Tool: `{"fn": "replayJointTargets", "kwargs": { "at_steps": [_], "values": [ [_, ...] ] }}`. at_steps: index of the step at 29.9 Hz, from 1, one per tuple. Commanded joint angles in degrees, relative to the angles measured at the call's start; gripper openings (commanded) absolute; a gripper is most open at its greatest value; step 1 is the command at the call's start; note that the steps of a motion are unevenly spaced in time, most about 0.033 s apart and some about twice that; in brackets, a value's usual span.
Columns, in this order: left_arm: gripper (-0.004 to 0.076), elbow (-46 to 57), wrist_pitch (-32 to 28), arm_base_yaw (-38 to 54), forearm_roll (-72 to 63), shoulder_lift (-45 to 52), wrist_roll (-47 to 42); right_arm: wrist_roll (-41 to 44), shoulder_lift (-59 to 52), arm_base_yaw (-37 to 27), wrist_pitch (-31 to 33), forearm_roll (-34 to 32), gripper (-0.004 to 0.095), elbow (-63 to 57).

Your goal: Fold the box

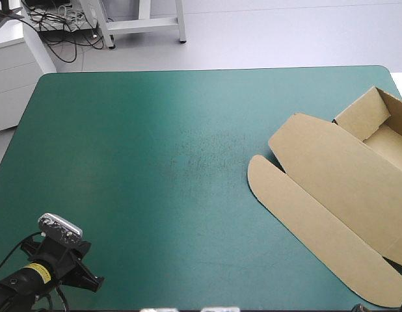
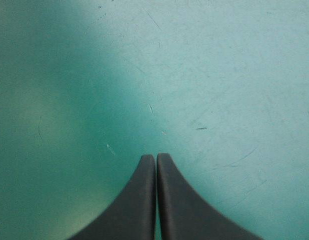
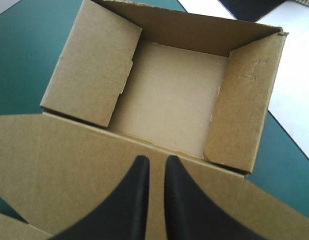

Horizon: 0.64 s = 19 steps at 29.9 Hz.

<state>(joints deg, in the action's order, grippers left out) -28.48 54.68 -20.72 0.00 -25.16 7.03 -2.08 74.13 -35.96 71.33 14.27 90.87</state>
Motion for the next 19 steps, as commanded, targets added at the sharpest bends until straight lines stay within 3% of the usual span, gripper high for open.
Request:
{"fn": "replayJointTargets", "kwargs": {
  "at_steps": [1,9,12,19],
  "values": [
    [-0.0010,-1.41,-3.00,0.00,0.00,-0.41,-0.42,-1.23,-7.34,1.56,0.24,0.75,-0.0007,-4.48],
    [-0.0010,-1.41,-3.00,0.00,0.00,-0.41,-0.42,-4.84,-26.52,19.25,-0.97,0.30,-0.0011,-23.43],
    [-0.0010,-1.41,-3.00,0.00,0.00,-0.41,-0.51,-10.35,-34.12,24.23,-0.74,1.12,-0.0018,-30.38],
    [-0.0010,-1.41,-3.00,0.00,0.00,-0.41,-0.51,-11.23,-50.24,27.29,-1.17,2.86,-0.0019,-44.66]
  ]
}}
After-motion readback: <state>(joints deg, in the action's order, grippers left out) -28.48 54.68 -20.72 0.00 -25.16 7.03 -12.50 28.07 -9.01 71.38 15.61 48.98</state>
